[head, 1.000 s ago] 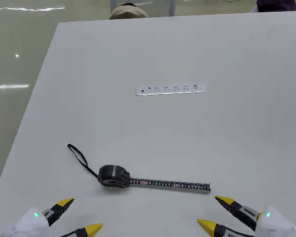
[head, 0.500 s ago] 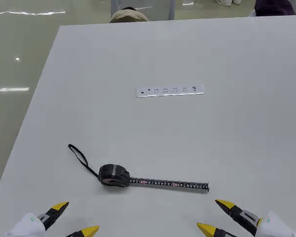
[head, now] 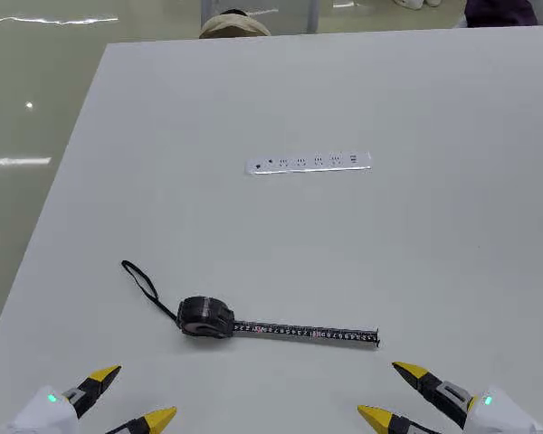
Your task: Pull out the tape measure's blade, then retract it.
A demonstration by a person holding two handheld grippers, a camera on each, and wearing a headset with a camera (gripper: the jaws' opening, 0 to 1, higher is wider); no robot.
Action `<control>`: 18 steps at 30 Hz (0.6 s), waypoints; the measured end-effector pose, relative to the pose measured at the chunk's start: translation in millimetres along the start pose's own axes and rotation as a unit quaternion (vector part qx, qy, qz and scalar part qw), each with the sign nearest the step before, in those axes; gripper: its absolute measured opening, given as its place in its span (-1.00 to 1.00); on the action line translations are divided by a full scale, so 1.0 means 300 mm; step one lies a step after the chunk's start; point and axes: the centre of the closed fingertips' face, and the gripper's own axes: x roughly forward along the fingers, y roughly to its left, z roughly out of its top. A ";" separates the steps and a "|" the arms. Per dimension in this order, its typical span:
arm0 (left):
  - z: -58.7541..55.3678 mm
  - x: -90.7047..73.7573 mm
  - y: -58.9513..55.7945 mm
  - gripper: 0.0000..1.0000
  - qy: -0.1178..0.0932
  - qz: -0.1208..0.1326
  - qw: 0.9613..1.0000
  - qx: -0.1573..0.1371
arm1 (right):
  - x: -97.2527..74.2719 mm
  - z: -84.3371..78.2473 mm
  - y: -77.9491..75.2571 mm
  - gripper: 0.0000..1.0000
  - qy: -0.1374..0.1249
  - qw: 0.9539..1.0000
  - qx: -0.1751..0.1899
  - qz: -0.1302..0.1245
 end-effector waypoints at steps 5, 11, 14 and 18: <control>0.000 -0.001 0.002 0.35 0.000 0.002 1.000 0.002 | -0.008 0.000 -0.003 0.08 0.002 1.000 -0.003 0.000; 0.000 -0.002 -0.002 0.35 0.001 0.003 1.000 0.003 | -0.019 -0.007 -0.004 0.08 0.001 1.000 0.000 0.000; 0.000 -0.004 0.000 0.35 0.001 0.004 1.000 0.003 | -0.019 -0.007 -0.004 0.08 0.000 1.000 0.001 -0.003; -0.004 -0.003 -0.001 0.35 0.002 0.003 1.000 0.003 | -0.019 -0.005 -0.010 0.08 0.000 1.000 -0.001 -0.005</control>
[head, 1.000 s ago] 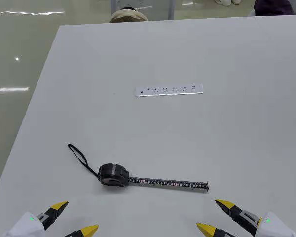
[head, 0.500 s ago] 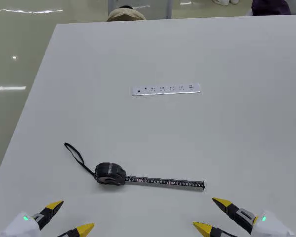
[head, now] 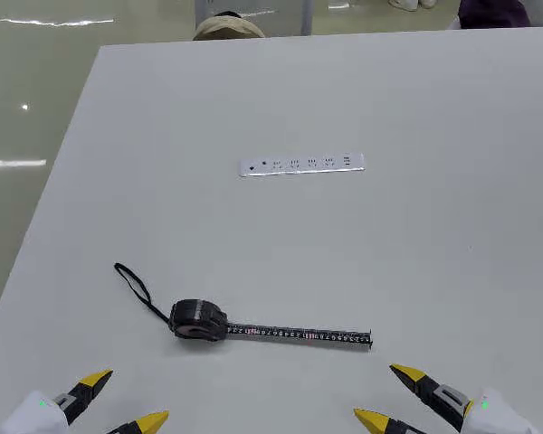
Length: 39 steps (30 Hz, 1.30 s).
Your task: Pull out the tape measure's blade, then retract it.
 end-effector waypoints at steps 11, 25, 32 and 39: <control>-0.002 0.004 -0.005 0.34 0.003 -0.003 1.000 0.004 | -0.014 0.003 -0.027 0.07 -0.006 1.000 0.003 -0.010; -0.004 0.003 -0.003 0.33 0.003 -0.004 1.000 -0.005 | -0.010 -0.001 -0.024 0.07 -0.001 1.000 0.003 -0.005; -0.003 0.004 0.003 0.32 0.002 -0.003 1.000 -0.007 | -0.007 0.007 -0.027 0.07 -0.001 1.000 0.003 -0.004; -0.001 0.004 0.003 0.32 0.000 -0.002 1.000 -0.010 | -0.009 0.005 -0.035 0.07 0.000 1.000 0.002 -0.007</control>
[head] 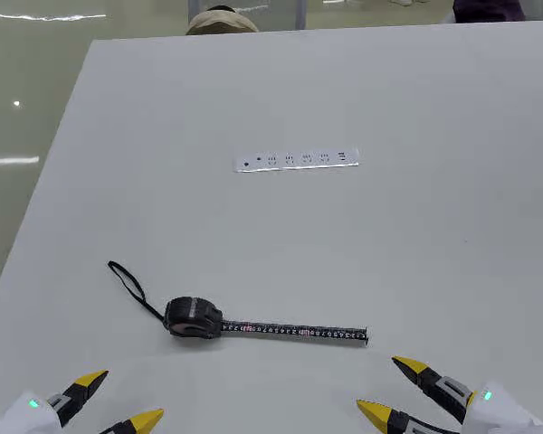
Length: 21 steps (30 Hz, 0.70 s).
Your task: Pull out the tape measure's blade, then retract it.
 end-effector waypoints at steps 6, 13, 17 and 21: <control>0.002 -0.002 0.002 0.32 -0.001 0.000 1.000 -0.001 | 0.001 -0.003 0.002 0.07 0.002 1.000 -0.001 0.001; -0.001 0.000 0.005 0.31 0.000 -0.001 1.000 -0.003 | 0.003 -0.005 0.002 0.07 0.003 1.000 0.001 0.000; -0.001 0.001 0.007 0.32 0.001 0.001 1.000 -0.009 | 0.008 -0.004 0.008 0.07 0.002 1.000 0.002 0.001; -0.001 0.002 0.012 0.33 0.005 0.002 1.000 -0.006 | 0.014 -0.005 0.011 0.07 0.003 1.000 0.002 0.004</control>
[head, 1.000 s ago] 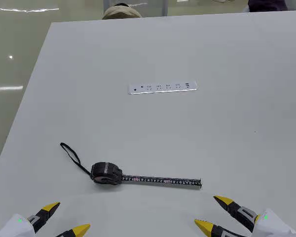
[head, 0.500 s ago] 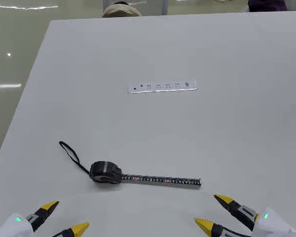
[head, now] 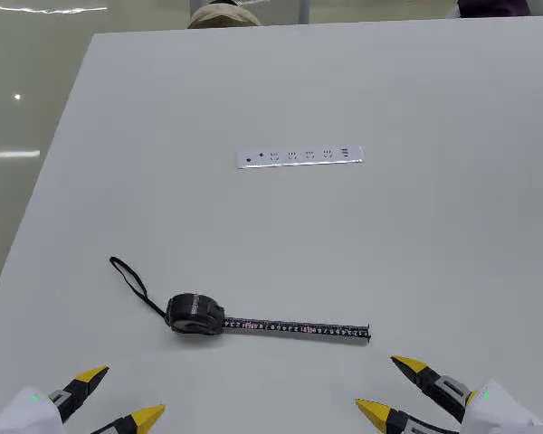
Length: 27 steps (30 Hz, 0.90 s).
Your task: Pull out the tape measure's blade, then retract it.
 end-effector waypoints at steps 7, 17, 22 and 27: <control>0.024 0.014 0.005 0.33 0.002 0.003 1.000 -0.002 | 0.012 0.008 0.000 0.06 -0.002 1.000 -0.003 0.002; 0.070 0.062 -0.027 0.37 0.000 -0.004 1.000 0.000 | 0.035 0.027 -0.002 0.06 -0.005 1.000 -0.013 0.009; 0.084 0.084 -0.043 0.39 -0.001 -0.006 1.000 0.001 | 0.043 0.035 -0.004 0.06 -0.006 1.000 -0.018 0.012; 0.089 0.094 -0.045 0.40 -0.001 -0.003 1.000 -0.001 | 0.052 0.043 -0.003 0.05 -0.007 1.000 -0.022 0.015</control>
